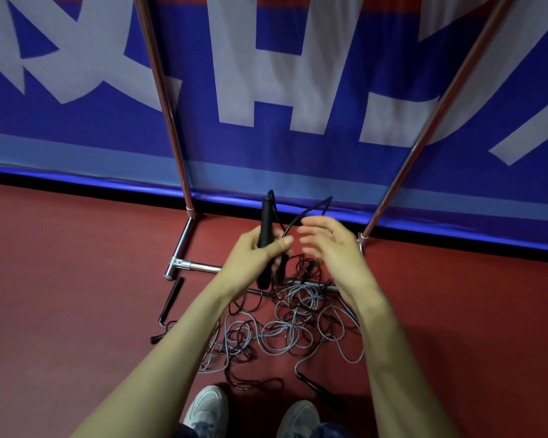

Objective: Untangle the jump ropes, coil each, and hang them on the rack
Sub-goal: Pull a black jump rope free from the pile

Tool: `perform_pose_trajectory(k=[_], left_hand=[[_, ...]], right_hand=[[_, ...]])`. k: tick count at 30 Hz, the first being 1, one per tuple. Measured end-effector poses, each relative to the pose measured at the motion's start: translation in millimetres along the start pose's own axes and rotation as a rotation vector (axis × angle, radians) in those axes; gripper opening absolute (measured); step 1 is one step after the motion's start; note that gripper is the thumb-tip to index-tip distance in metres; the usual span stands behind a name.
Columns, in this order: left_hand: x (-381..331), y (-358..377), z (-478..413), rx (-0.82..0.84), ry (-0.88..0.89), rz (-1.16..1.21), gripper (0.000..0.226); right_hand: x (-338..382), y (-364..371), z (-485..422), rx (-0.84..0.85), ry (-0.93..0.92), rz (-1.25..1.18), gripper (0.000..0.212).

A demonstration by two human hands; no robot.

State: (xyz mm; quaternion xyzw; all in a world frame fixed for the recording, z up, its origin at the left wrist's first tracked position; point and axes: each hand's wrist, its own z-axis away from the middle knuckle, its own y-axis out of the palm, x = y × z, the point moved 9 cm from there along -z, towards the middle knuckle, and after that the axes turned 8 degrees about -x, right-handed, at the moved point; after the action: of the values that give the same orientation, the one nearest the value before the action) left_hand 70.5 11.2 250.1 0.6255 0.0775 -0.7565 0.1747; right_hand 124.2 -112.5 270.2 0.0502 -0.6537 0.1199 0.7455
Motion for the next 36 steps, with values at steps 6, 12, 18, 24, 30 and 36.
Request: perform_pose_trajectory(k=[6,12,18,24,30,36], left_hand=[[-28,8,4,0.039,0.024,0.307,0.007],[-46,-8,8,-0.084,0.072,0.249,0.006],[-56,-15,44,-0.228,0.001,0.152,0.018],[-138,15,102,-0.092,0.063,0.254,0.021],[-248,33,169,-0.018,0.212,0.261,0.012],[-363,42,233,0.101,0.421,0.102,0.007]], right_hand=[[-59,33,13,0.428,0.072,0.500,0.033],[-30,10,4,0.109,-0.089,0.350,0.007],[37,-5,38,-0.081,-0.132,-0.140,0.012],[124,-5,94,-0.101,-0.174,-0.149,0.020],[243,-9,158,-0.009,-0.289,-0.068,0.015],[345,-15,228,0.278,-0.312,-0.241,0.021]])
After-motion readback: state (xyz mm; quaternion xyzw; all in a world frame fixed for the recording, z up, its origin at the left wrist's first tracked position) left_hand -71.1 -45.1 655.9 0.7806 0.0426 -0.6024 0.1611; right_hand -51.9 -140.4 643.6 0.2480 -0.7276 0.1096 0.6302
